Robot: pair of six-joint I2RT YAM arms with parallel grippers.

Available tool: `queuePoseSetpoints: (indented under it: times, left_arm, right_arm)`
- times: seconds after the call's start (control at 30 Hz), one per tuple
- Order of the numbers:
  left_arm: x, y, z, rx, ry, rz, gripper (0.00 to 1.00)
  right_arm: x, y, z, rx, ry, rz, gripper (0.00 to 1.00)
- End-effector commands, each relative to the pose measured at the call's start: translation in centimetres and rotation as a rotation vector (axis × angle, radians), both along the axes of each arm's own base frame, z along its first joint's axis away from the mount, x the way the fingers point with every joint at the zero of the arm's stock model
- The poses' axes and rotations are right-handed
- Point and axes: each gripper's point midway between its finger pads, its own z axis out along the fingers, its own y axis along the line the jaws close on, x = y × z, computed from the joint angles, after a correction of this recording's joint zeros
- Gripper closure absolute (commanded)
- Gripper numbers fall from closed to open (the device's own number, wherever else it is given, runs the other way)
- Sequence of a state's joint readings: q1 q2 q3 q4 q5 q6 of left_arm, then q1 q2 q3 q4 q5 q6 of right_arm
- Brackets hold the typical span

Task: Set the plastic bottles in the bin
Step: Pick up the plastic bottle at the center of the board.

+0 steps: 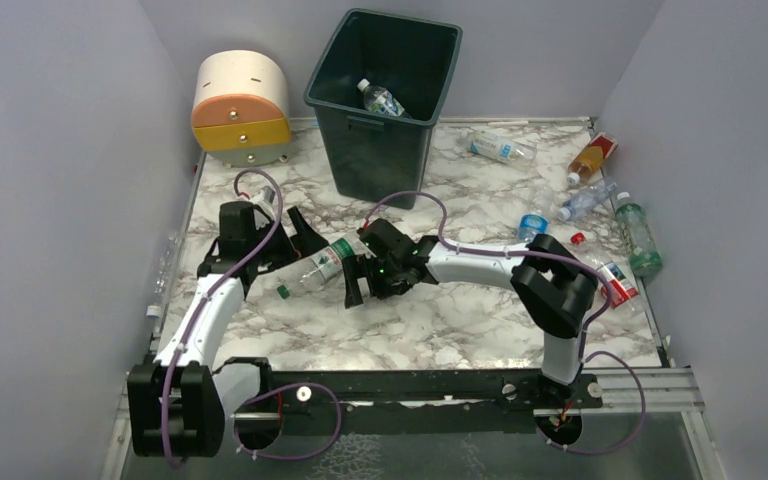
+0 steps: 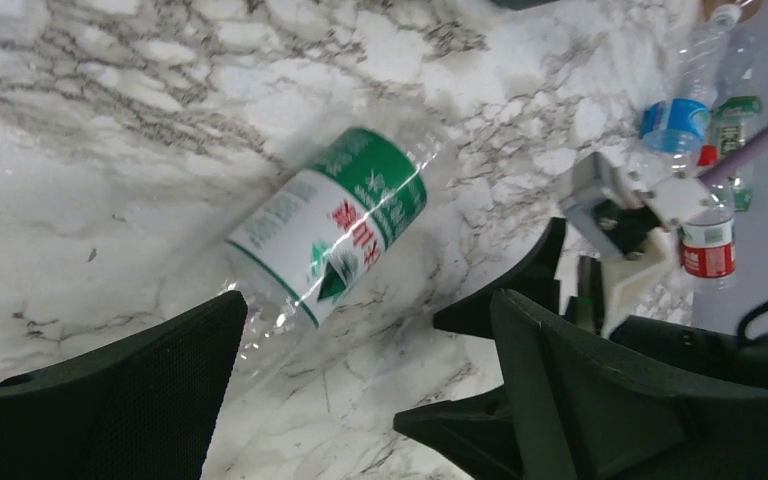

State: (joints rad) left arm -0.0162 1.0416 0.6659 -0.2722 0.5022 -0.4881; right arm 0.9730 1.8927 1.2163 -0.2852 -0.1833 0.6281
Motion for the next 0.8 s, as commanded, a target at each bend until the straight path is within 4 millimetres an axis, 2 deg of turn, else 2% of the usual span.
queuePoseSetpoints:
  times: [0.0,0.2,0.3,0.4,0.57,0.77]
  left_arm:
    - [0.7,0.9,-3.3,0.035,0.076,0.056,0.01]
    - [3.9,3.6,-6.2,0.111,0.202,0.218,0.01]
    - [5.5,3.4,-6.5,0.103,0.229,0.221,0.01]
    - [6.0,2.5,-6.0,0.072,0.231,0.202,0.03]
    - [4.2,1.3,-5.1,0.073,0.192,0.178,0.03]
    - [1.4,0.2,-6.1,0.034,0.224,0.148,0.03]
  right_arm:
    - [1.3,0.2,1.1,0.012,-0.048,-0.022,0.01]
    - [1.0,-0.5,1.8,0.030,-0.059,-0.029,0.01]
    - [0.7,-0.9,1.8,0.036,-0.058,-0.035,0.01]
    - [0.7,-1.4,2.0,0.035,-0.066,-0.046,0.01]
    - [0.9,-2.0,3.1,0.056,-0.089,-0.057,0.01]
    - [1.7,-2.6,2.6,0.042,-0.084,-0.083,0.01]
